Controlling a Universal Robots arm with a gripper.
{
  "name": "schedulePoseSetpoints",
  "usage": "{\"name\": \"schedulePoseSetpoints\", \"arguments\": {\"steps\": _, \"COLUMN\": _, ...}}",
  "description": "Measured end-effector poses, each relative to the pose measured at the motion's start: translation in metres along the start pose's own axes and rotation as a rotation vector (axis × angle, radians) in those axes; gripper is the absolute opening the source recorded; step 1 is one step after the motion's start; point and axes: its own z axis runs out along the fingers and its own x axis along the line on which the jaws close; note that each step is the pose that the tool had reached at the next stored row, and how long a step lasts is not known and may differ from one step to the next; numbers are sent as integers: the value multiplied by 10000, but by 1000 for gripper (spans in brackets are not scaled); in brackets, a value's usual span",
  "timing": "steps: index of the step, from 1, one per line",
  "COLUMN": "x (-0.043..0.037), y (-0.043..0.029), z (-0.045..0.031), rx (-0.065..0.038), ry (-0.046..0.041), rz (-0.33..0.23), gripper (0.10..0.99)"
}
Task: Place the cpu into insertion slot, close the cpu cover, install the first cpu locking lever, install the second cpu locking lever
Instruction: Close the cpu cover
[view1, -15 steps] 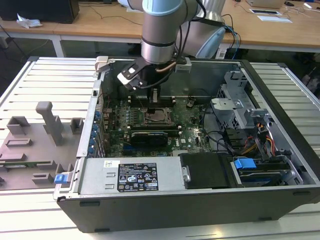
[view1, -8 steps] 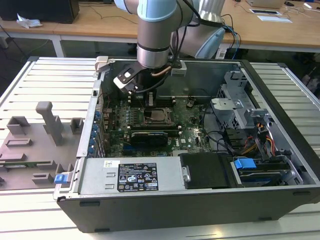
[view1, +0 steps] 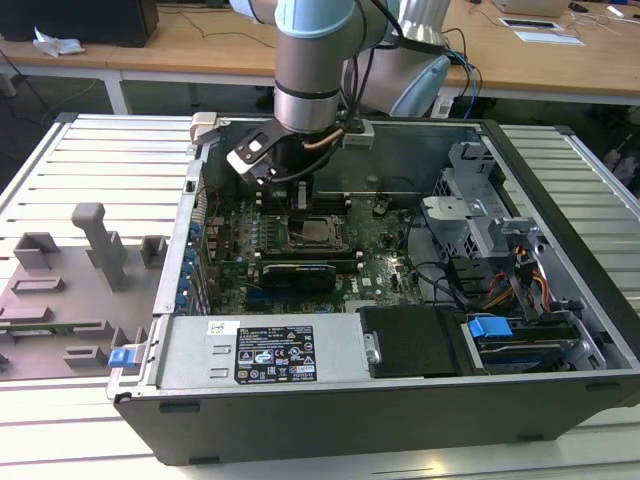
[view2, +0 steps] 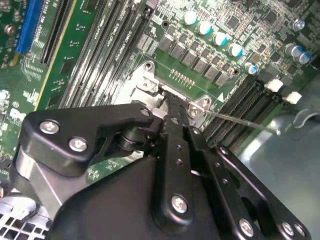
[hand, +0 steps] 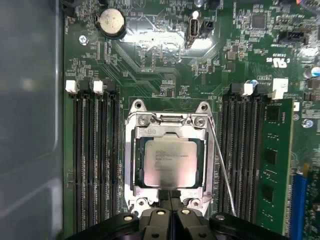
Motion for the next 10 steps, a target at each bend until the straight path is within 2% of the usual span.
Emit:
{"name": "schedulePoseSetpoints", "arguments": {"steps": 2, "x": -5, "y": 146, "z": -6, "rx": 116, "ry": 13, "rz": -3, "gripper": 106}}
{"name": "schedulePoseSetpoints", "arguments": {"steps": 3, "x": -6, "y": 189, "z": -8, "rx": 158, "ry": 14, "rz": -7, "gripper": 106}}
{"name": "schedulePoseSetpoints", "arguments": {"steps": 5, "x": -10, "y": 338, "z": -14, "rx": 308, "ry": 17, "rz": -9, "gripper": 106}}
{"name": "schedulePoseSetpoints", "arguments": {"steps": 6, "x": -11, "y": 372, "z": -15, "rx": 334, "ry": 17, "rz": -12, "gripper": 106}}
{"name": "schedulePoseSetpoints", "arguments": {"steps": 8, "x": -12, "y": 387, "z": -45, "rx": 336, "ry": 17, "rz": -12, "gripper": 106}}
{"name": "schedulePoseSetpoints", "arguments": {"steps": 9, "x": -14, "y": 384, "z": -124, "rx": 335, "ry": 18, "rz": -10, "gripper": 106}}
{"name": "schedulePoseSetpoints", "arguments": {"steps": 10, "x": -16, "y": 383, "z": -171, "rx": 335, "ry": 17, "rz": -10, "gripper": 106}}
